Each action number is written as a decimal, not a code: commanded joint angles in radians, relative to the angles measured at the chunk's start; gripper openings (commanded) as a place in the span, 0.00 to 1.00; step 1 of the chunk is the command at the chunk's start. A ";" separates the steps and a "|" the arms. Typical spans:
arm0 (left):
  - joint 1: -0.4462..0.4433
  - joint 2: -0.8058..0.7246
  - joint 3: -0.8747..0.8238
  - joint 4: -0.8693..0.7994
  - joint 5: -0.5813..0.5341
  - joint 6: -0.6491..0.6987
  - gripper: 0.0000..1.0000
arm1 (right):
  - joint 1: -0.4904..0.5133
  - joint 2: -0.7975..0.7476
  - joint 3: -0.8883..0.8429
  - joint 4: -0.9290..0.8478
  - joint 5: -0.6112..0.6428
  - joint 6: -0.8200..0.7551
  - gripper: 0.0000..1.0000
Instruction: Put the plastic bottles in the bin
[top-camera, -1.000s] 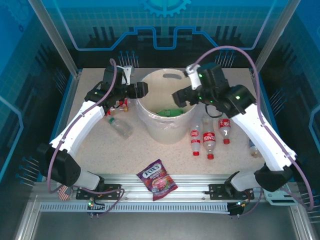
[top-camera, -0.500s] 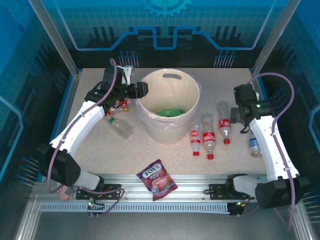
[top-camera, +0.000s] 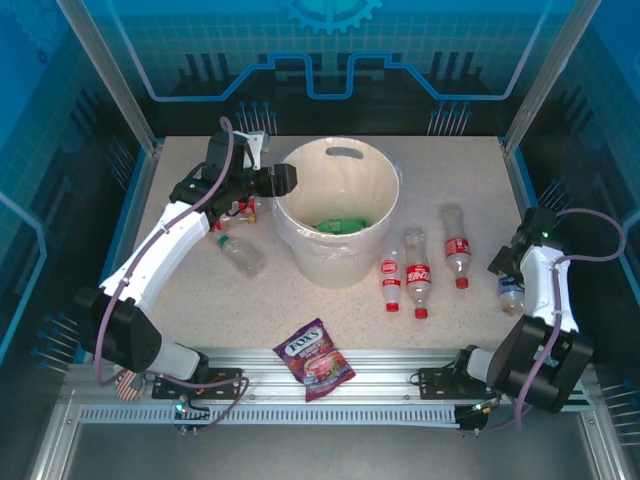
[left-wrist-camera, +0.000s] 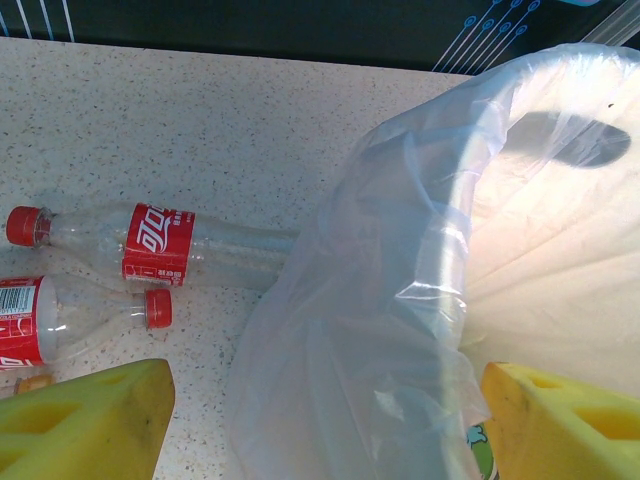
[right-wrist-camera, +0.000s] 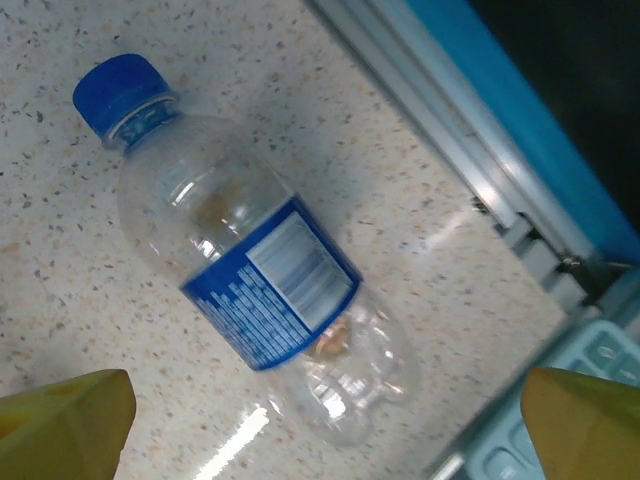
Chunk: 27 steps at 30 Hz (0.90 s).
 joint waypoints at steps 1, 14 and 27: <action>0.010 0.006 -0.029 -0.045 -0.006 0.022 0.81 | -0.017 0.060 0.000 0.100 -0.101 0.004 1.00; 0.007 0.022 -0.031 -0.044 -0.004 0.023 0.81 | -0.146 0.254 -0.029 0.240 -0.223 0.018 1.00; 0.006 0.025 -0.030 -0.047 -0.019 0.031 0.81 | -0.138 0.304 -0.129 0.350 -0.277 0.011 0.90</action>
